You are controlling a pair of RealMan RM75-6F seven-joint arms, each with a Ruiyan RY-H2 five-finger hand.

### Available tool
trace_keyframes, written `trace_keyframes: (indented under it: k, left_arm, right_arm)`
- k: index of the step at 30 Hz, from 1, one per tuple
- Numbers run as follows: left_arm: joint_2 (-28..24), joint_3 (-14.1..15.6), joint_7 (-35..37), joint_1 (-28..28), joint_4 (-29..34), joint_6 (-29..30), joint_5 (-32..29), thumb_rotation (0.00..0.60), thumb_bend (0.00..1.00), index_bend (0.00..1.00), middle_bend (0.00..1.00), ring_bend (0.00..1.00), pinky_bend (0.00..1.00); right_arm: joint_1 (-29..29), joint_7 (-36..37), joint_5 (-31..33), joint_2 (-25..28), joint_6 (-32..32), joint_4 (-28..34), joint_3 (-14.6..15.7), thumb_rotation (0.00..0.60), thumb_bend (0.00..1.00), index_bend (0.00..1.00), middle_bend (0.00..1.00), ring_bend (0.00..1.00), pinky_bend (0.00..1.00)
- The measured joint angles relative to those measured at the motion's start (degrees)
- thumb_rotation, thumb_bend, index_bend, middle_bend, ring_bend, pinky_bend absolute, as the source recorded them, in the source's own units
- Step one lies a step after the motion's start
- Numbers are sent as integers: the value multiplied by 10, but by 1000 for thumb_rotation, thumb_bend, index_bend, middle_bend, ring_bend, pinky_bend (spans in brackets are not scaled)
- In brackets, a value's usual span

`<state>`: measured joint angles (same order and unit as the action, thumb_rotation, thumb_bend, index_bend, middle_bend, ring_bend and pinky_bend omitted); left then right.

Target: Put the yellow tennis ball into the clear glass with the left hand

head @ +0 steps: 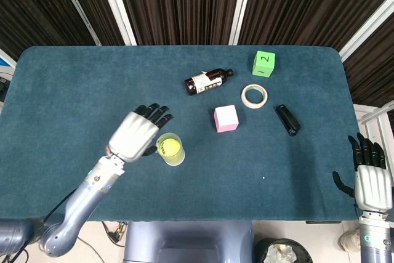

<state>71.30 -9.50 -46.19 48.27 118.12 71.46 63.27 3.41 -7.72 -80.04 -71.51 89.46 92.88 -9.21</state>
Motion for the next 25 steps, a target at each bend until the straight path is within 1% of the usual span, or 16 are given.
trace_keyframes:
  k: [5,7,9,14,17,20,25]
  left_arm:
    - [-52,52,-5,-72,10,72,69,600,5,226,109,92,255]
    - [-65,70,17,-106,0,96,100,600,2,218,99,92,251]
    - [-71,84,46,-129,-16,112,119,600,0,210,88,86,237]
    - [-80,122,152,-198,-98,158,164,600,0,196,72,64,174]
    - [-85,142,213,-242,-148,175,178,600,0,193,69,64,172]
    - [-87,156,245,-276,-192,184,189,600,0,193,65,64,172]
    - [-84,164,274,-300,-246,186,210,600,0,189,57,48,164]
  right_arm:
    - [0,-2,1,0,1,1,-1,600,352,90,0,0,0]
    - [0,-3,-1,-1,1,1,0,600,352,90,0,0,0]
    - [0,-5,-3,-2,3,1,1,600,352,89,0,0,0]
    - [1,-7,-8,-6,5,-4,2,600,353,90,0,0,0]
    - [3,-4,-17,-3,1,-7,6,600,352,90,0,0,0]
    - [6,2,-30,0,-3,-12,12,600,351,90,0,0,0]
    - [8,10,-41,3,-7,-17,19,600,352,90,0,0,0]
